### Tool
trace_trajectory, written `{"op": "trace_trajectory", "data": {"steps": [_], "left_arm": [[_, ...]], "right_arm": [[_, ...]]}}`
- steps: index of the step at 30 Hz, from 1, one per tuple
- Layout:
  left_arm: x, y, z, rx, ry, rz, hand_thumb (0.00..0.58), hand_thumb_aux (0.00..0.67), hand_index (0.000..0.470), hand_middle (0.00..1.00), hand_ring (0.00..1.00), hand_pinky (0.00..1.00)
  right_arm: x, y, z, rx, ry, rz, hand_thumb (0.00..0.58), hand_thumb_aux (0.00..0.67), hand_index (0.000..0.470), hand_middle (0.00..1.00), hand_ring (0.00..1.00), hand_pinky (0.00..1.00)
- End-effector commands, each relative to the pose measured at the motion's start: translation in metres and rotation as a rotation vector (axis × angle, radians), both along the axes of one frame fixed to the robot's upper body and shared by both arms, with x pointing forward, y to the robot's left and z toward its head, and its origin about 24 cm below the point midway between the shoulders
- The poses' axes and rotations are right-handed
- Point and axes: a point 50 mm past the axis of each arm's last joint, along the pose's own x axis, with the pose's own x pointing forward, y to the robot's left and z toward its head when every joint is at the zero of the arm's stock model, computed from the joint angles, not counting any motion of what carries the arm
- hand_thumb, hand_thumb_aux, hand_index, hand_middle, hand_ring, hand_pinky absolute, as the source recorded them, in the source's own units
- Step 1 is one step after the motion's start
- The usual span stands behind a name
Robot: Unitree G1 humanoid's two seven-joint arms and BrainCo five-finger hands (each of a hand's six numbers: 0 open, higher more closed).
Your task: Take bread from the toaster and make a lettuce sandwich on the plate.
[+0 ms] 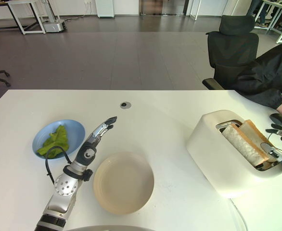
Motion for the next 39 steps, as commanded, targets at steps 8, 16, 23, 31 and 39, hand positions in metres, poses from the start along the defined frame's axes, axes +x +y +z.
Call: {"op": "trace_trajectory", "data": {"steps": [8,16,23,31,39], "left_arm": [[-0.002,0.004,-0.002,0.015,0.005,0.017,0.0,0.0,0.0,0.0,0.0,0.0],[-0.002,0.005,-0.001,0.017,0.002,0.019,0.0,0.0,0.0,0.0,0.0,0.0],[-0.003,0.006,-0.001,0.015,0.001,0.023,0.0,0.0,0.0,0.0,0.0,0.0],[-0.003,0.011,0.0,0.019,-0.001,0.043,0.0,0.0,0.0,0.0,0.0,0.0],[-0.003,0.031,0.001,0.034,-0.009,0.118,0.0,0.0,0.0,0.0,0.0,0.0]], "right_arm": [[0.003,-0.006,-0.003,-0.031,0.074,-0.023,0.363,0.26,0.182,0.0,0.0,0.0],[0.005,-0.002,-0.009,-0.034,0.108,0.009,0.506,0.431,0.302,0.0,0.0,0.0],[0.009,0.009,0.001,-0.016,0.046,0.065,0.58,0.67,0.47,0.0,0.0,0.0],[0.013,0.007,0.036,0.132,-0.168,0.066,0.58,0.67,0.47,0.0,0.0,0.0],[0.023,0.061,0.081,0.372,-0.333,0.438,0.58,0.67,0.47,0.0,0.0,0.0]]}}
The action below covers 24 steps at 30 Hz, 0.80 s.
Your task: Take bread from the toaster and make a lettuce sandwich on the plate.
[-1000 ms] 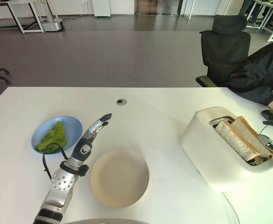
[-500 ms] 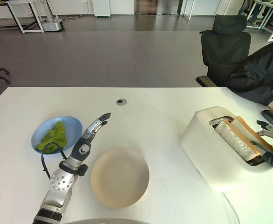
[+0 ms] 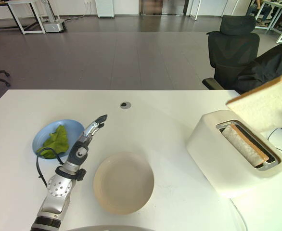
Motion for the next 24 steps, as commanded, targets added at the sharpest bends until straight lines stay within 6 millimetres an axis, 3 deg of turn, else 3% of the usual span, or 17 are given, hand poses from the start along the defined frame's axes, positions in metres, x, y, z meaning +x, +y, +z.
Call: {"op": "trace_trajectory", "data": {"steps": [1,5,8,13,20,24], "left_arm": [[-0.002,0.007,0.0,0.016,0.0,0.02,0.0,0.0,0.0,0.0,0.0,0.0],[-0.003,0.012,0.0,0.022,-0.004,0.043,0.0,0.0,0.0,0.0,0.0,0.0],[-0.004,0.023,0.0,0.04,-0.005,0.079,0.0,0.0,0.0,0.0,0.0,0.0],[-0.009,0.046,0.001,0.124,-0.016,0.16,0.0,0.0,0.0,0.0,0.0,0.0],[-0.015,0.103,0.006,0.403,-0.033,0.434,0.0,0.0,0.0,0.0,0.0,0.0],[-0.018,0.132,0.009,0.587,-0.021,0.577,0.0,0.0,0.0,0.0,0.0,0.0]], "right_arm": [[0.011,0.039,0.005,0.012,0.006,0.218,0.58,0.67,0.47,0.0,0.0,0.0],[0.022,0.085,-0.008,0.024,0.067,0.447,0.58,0.67,0.47,0.0,0.0,0.0],[0.031,0.123,-0.028,0.072,0.142,0.638,0.58,0.67,0.47,0.0,0.0,0.0],[0.039,0.17,-0.062,0.108,0.301,0.836,0.58,0.67,0.47,0.0,0.0,0.0],[0.053,0.211,-0.126,0.083,0.63,0.907,0.58,0.67,0.47,0.0,0.0,0.0],[0.055,0.225,-0.148,0.047,0.727,0.932,0.58,0.67,0.47,0.0,0.0,0.0]]}}
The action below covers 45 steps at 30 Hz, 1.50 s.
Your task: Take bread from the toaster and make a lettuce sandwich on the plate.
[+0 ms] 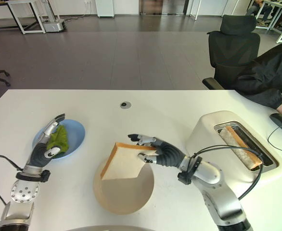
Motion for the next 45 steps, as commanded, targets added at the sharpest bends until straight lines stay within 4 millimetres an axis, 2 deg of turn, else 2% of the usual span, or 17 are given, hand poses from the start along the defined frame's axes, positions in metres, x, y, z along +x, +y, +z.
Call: {"op": "trace_trajectory", "data": {"steps": [1,4,7,8,9,10,11,22,29,34,37,40,45], "left_arm": [[-0.003,0.028,0.0,0.172,0.038,0.139,0.0,0.0,0.0,0.0,0.0,0.0],[0.0,0.035,-0.003,0.306,0.07,0.18,0.0,0.0,0.0,0.0,0.0,0.0],[0.002,0.038,-0.01,0.434,0.109,0.198,0.0,0.0,0.0,0.0,0.0,0.0],[0.002,0.039,-0.011,0.457,0.116,0.202,0.0,0.0,0.0,0.0,0.0,0.0],[0.003,0.04,-0.012,0.476,0.122,0.203,0.0,0.0,0.0,0.0,0.0,0.0],[0.003,0.04,-0.012,0.49,0.126,0.205,0.0,0.0,0.0,0.0,0.0,0.0],[0.003,0.04,-0.012,0.496,0.127,0.206,0.0,0.0,0.0,0.0,0.0,0.0],[0.005,0.035,-0.019,0.53,0.159,0.176,0.0,0.0,0.0,0.0,0.0,0.0],[0.011,0.037,-0.02,0.643,0.195,0.182,0.0,0.0,0.0,0.0,0.0,0.0],[0.016,0.04,-0.021,0.679,0.221,0.2,0.0,0.0,0.0,0.0,0.0,0.0],[0.019,0.041,-0.023,0.679,0.25,0.198,0.0,0.0,0.0,0.0,0.0,0.0],[0.018,0.044,-0.029,0.669,0.315,0.191,0.0,0.0,0.0,0.0,0.0,0.0],[0.017,0.053,-0.031,0.677,0.375,0.207,0.0,0.0,0.0,0.0,0.0,0.0]], "right_arm": [[0.003,0.015,-0.019,-0.063,0.06,0.054,0.58,0.67,0.47,0.0,0.0,0.0],[0.008,0.019,-0.03,-0.139,0.065,0.062,0.58,0.67,0.47,0.0,0.0,0.0],[0.016,0.018,-0.029,-0.197,0.002,0.038,0.58,0.67,0.47,0.0,0.0,0.0],[0.019,0.018,-0.027,-0.208,-0.022,0.029,0.549,0.515,0.361,0.0,0.0,0.0],[0.021,0.016,-0.024,-0.218,-0.049,0.014,0.47,0.378,0.265,0.0,0.0,0.0],[0.024,0.015,-0.021,-0.223,-0.073,-0.002,0.164,0.102,0.072,0.0,0.0,0.0],[0.026,0.013,-0.019,-0.223,-0.093,-0.015,0.0,0.0,0.0,0.0,0.0,0.0],[0.023,0.005,0.007,-0.238,-0.253,-0.018,0.0,0.0,0.0,0.0,0.0,0.0],[-0.008,0.025,0.012,-0.353,-0.549,0.289,0.0,0.0,0.0,0.0,0.0,0.0],[-0.016,0.027,-0.004,-0.471,-0.611,0.41,0.0,0.0,0.0,0.0,0.0,0.0],[-0.017,0.03,-0.017,-0.513,-0.584,0.448,0.0,0.0,0.0,0.0,0.0,0.0],[-0.027,0.027,-0.031,-0.577,-0.532,0.548,0.0,0.0,0.0,0.0,0.0,0.0],[-0.034,0.022,-0.026,-0.584,-0.54,0.595,0.0,0.0,0.0,0.0,0.0,0.0]]}}
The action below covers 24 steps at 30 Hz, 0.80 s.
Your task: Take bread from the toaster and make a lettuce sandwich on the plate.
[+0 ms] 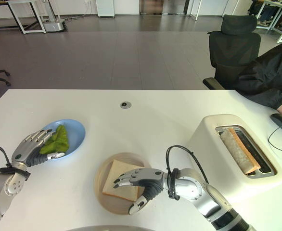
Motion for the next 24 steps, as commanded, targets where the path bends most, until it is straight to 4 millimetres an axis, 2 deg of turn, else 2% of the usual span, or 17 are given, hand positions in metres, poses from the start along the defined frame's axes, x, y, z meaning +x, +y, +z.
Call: {"op": "trace_trajectory", "data": {"steps": [1,5,8,10,11,14,15,18,22,24], "left_arm": [[0.0,0.007,0.0,0.023,0.038,0.017,0.0,0.0,0.0,0.0,0.0,0.0],[-0.001,0.009,0.001,0.024,0.04,0.02,0.0,0.0,0.0,0.0,0.0,0.0],[0.0,0.009,0.0,0.028,0.041,0.027,0.0,0.0,0.0,0.0,0.0,0.0],[0.001,0.01,0.001,0.039,0.04,0.032,0.0,0.0,0.0,0.0,0.0,0.0],[0.001,0.011,0.001,0.048,0.041,0.04,0.066,0.039,0.028,0.0,0.0,0.0],[0.002,0.015,0.001,0.074,0.052,0.069,0.363,0.26,0.182,0.0,0.0,0.0],[0.003,0.016,0.0,0.073,0.055,0.079,0.425,0.323,0.227,0.0,0.0,0.0],[0.006,0.017,-0.002,0.052,0.073,0.109,0.466,0.373,0.262,0.0,0.0,0.0],[0.011,0.015,-0.009,0.021,0.111,0.137,0.462,0.368,0.258,0.0,0.0,0.0],[0.011,0.013,-0.014,0.005,0.139,0.132,0.441,0.342,0.24,0.0,0.0,0.0]], "right_arm": [[-0.002,-0.004,0.004,-0.01,-0.008,0.002,0.0,0.0,0.0,0.0,0.0,0.0],[0.002,-0.002,0.01,0.029,-0.05,-0.019,0.0,0.0,0.0,0.0,0.0,0.0],[0.02,0.003,0.033,0.191,-0.158,-0.116,0.0,0.0,0.0,0.0,0.0,0.0],[0.024,0.004,0.046,0.274,-0.196,-0.148,0.0,0.0,0.0,0.0,0.0,0.0],[0.025,0.004,0.049,0.3,-0.204,-0.156,0.0,0.0,0.0,0.0,0.0,0.0],[0.024,0.002,0.053,0.336,-0.209,-0.18,0.0,0.0,0.0,0.0,0.0,0.0],[0.023,0.001,0.053,0.34,-0.201,-0.186,0.0,0.0,0.0,0.0,0.0,0.0],[0.02,0.001,0.049,0.347,-0.174,-0.196,0.0,0.0,0.0,0.0,0.0,0.0],[0.017,0.0,0.043,0.346,-0.153,-0.208,0.0,0.0,0.0,0.0,0.0,0.0],[0.016,-0.001,0.042,0.344,-0.149,-0.213,0.0,0.0,0.0,0.0,0.0,0.0]]}}
